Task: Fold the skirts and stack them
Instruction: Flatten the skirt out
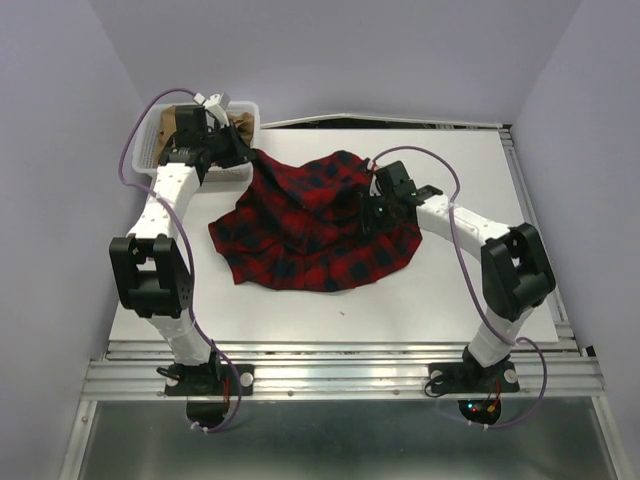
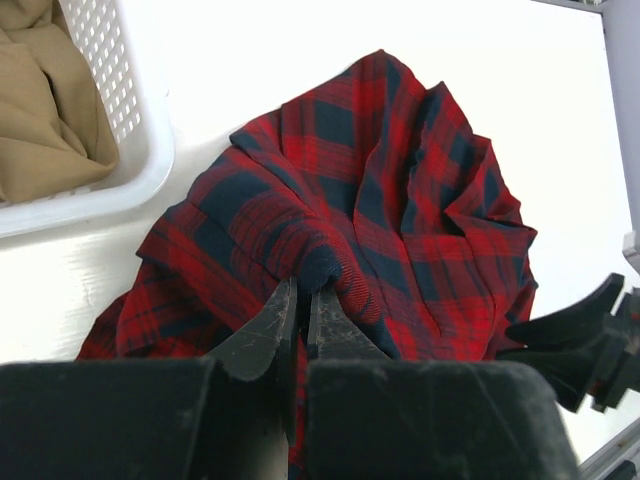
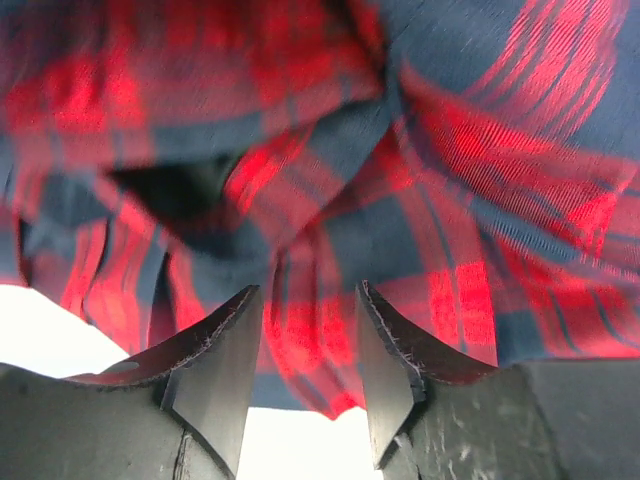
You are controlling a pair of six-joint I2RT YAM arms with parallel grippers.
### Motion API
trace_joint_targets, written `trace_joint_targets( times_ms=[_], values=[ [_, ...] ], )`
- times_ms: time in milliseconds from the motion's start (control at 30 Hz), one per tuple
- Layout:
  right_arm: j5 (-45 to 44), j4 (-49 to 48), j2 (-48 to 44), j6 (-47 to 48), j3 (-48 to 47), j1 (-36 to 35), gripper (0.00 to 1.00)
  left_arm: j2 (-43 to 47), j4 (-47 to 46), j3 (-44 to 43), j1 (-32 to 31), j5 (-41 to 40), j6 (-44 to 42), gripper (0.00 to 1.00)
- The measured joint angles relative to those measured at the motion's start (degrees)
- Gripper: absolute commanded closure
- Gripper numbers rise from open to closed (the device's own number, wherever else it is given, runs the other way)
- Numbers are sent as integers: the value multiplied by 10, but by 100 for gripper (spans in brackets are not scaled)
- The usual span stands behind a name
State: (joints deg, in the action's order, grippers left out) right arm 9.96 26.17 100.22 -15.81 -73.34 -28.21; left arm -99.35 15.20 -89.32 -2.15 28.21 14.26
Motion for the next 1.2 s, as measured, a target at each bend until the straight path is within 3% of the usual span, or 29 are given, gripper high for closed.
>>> trace_joint_targets(
  times_ms=[400,433,500,533,567,733,867,1033,1200],
  values=[
    [-42,-86,96,-96,-27,4,52,6,-8,8,0,0,-8,100],
    [-42,-91,108,-100,-30,6,55,6,-9,8,0,0,-9,100],
    [-41,-96,120,-105,-31,9,77,6,-9,8,0,-1,-13,100],
    [-40,-99,126,-109,-32,13,96,6,-9,8,0,-2,-14,100],
    [-36,-99,129,-109,-33,17,99,7,-9,8,0,-3,-16,100],
    [-21,-83,122,-89,-58,55,99,10,2,1,4,-28,-29,100],
    [-25,-41,49,-28,-91,102,99,12,30,-54,10,-58,-49,100],
    [-62,-49,-92,85,-192,120,99,45,26,-134,5,-82,-73,100],
    [-83,-65,-124,176,-321,113,99,101,-28,-200,-5,-101,-84,100]
  ],
)
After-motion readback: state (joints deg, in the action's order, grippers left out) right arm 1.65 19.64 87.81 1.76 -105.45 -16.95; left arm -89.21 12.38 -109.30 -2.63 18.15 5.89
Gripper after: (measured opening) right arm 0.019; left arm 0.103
